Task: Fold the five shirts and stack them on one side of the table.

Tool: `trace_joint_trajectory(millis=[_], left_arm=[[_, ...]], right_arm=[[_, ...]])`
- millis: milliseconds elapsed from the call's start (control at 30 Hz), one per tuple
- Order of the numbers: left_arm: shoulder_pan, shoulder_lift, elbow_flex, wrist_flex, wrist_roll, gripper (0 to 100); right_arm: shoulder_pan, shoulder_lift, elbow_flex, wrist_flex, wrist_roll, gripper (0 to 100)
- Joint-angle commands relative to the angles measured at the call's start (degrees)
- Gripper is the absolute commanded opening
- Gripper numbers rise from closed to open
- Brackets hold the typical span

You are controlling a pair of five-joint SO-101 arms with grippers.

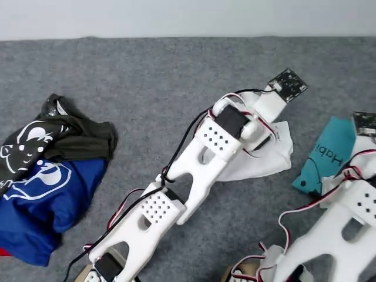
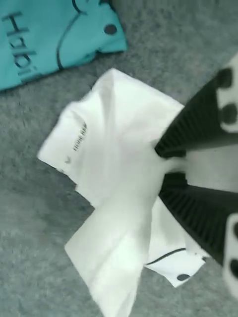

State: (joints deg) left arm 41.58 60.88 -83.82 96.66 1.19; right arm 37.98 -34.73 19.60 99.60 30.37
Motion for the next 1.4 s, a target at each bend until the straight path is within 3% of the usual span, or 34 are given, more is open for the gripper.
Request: trace_joint_trajectory(millis=[0,333,467,533,833,1367], left_arm=[[1.58,-1.67,-2.68,-0.09,2.81,17],[-0.53,-2.37,-7.43,3.96,4.40,17],[-4.57,-3.87,-12.35,3.96,4.40,6],[-6.68,-5.80,-10.59,3.96,3.87,1],[-12.31,-8.62,7.52,3.69,1.14,1],[1.23,-10.64,21.14,3.87,-2.02,1]], right_arm=[[0.66,-1.01,-0.35,-0.40,0.09,7.2],[0.40,-1.01,-0.35,-0.48,0.00,7.2],[-0.66,-1.01,-0.35,-0.48,0.00,7.0],[-1.98,-1.01,-0.35,-0.40,0.00,6.9],[-4.97,-1.01,-0.35,-0.48,0.00,6.9],[-4.44,-1.01,-0.44,-1.27,0.18,6.9]])
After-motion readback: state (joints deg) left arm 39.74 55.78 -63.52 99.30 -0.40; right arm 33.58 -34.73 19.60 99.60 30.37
